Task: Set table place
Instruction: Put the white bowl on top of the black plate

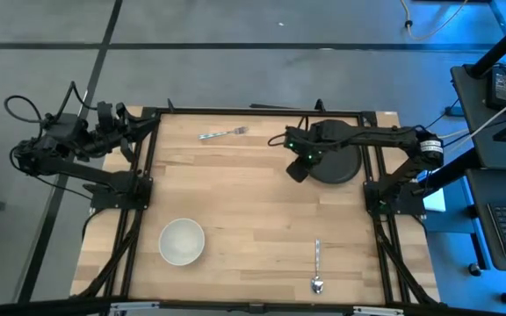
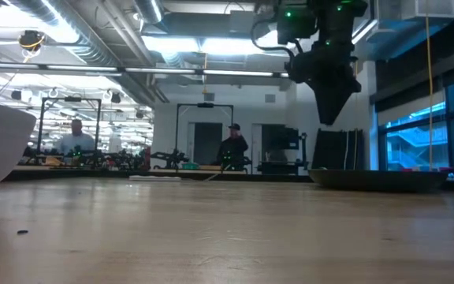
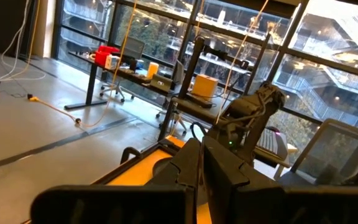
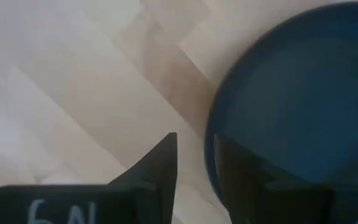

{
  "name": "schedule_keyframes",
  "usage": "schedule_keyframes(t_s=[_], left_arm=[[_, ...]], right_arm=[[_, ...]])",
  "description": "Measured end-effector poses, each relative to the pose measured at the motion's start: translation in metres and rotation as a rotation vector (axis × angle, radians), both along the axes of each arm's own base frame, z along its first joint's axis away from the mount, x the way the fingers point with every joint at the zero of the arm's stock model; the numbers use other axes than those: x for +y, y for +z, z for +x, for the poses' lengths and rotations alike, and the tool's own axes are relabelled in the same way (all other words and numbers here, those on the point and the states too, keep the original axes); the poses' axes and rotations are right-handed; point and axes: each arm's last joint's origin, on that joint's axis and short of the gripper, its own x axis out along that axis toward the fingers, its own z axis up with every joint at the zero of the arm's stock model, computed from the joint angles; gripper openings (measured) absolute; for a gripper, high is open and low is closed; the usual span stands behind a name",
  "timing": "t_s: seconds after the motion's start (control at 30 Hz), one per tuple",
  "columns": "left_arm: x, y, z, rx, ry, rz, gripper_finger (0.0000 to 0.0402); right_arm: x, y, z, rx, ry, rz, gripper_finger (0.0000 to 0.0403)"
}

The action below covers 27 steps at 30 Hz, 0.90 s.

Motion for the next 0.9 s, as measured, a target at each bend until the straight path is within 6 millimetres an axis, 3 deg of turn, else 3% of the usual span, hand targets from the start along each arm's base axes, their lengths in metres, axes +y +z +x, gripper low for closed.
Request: schedule_keyframes(t_s=[0.2,0.3,0.4,0.7,0.9], left_arm=[[0.0,0.0,0.0,0.0,0.002,0.0,0.0011],[0.0,0.0,0.0,0.0,0.007,0.0,0.0011],[0.0,0.0,0.0,0.0,0.008,0.0,0.0011],[0.0,0.0,0.0,0.0,0.008,0.0,0.0011],[0.0,0.0,0.0,0.0,0.008,-0.001,0.0011]], right_arm=[[-0.004,-0.004,0.006,-0.051,-0.006,0.106,0.0108],[-0.003,-0.003,0.017,-0.175,0.032,0.207,0.0108],[0.0,-0.001,0.023,-0.238,0.056,0.2,0.0108],[0.001,-0.002,0.02,-0.201,0.046,0.187,0.0108],[-0.002,-0.006,0.005,-0.016,-0.001,0.067,0.0108]])
